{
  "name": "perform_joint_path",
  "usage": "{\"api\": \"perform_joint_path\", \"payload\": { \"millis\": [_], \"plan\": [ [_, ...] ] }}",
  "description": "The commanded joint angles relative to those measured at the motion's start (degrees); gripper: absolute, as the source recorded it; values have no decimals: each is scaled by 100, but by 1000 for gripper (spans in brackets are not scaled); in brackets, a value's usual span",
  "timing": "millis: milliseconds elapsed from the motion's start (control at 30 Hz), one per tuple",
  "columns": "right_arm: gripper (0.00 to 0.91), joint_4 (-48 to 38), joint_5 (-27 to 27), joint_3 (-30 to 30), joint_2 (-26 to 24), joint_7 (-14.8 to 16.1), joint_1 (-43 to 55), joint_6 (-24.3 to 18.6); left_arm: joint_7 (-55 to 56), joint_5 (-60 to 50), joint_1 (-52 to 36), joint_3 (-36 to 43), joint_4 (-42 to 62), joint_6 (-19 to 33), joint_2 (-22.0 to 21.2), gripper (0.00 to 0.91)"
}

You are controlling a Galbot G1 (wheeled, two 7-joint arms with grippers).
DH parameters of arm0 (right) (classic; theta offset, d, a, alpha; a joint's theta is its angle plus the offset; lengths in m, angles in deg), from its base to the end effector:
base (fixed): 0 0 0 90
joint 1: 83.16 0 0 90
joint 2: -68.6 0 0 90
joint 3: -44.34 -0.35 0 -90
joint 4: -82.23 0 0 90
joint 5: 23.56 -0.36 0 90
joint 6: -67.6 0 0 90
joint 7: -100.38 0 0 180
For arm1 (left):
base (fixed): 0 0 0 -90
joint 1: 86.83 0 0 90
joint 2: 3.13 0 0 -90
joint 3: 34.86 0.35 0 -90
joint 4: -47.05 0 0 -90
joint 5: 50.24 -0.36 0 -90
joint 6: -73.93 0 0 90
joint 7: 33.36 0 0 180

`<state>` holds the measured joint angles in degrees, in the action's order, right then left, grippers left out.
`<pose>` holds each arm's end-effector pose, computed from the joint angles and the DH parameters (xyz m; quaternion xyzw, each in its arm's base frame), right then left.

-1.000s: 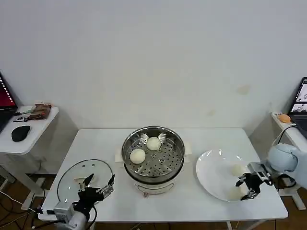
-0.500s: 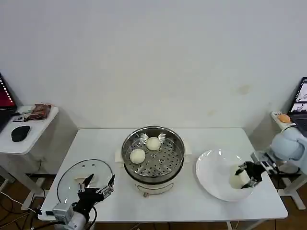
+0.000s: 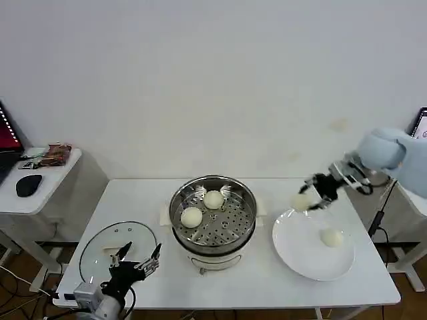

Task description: Take steamed baozi put them in steamer then cover it.

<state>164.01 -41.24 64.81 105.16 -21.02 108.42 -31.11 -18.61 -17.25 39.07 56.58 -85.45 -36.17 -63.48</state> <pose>0.5220 -0.1236 -0.0202 0.5916 -0.4905 0.6124 0.1854 0.1586 0.0470 -0.2334 -0.0667 -0.9816 0.0365 0.1754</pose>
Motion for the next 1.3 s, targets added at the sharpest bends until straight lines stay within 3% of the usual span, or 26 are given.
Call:
{"api": "perform_joint_path", "payload": {
  "millis": [33,233,500,733,1300],
  "plan": [
    [584,-543,-320,25,1347,-280,410,-769,-4,9,-5,-11,0,-2,18,907],
    [584,-737,-348,-84,1848,-367,250,-1212,1,23,13,-37,-19,-4,30,907],
    [595,-478,-204,-214,2070,-507,-25,-1452,7,38,2,-65,-20,-7,28,907],
    [595,-448,211,-285,2320,-623,-227,-1746,18,41,-13,-79,-15,-11,35,907],
    [595,-10,746,-201,2406,-760,-490,-2031,19,36,52,-193,-2,11,13,907]
  ]
}}
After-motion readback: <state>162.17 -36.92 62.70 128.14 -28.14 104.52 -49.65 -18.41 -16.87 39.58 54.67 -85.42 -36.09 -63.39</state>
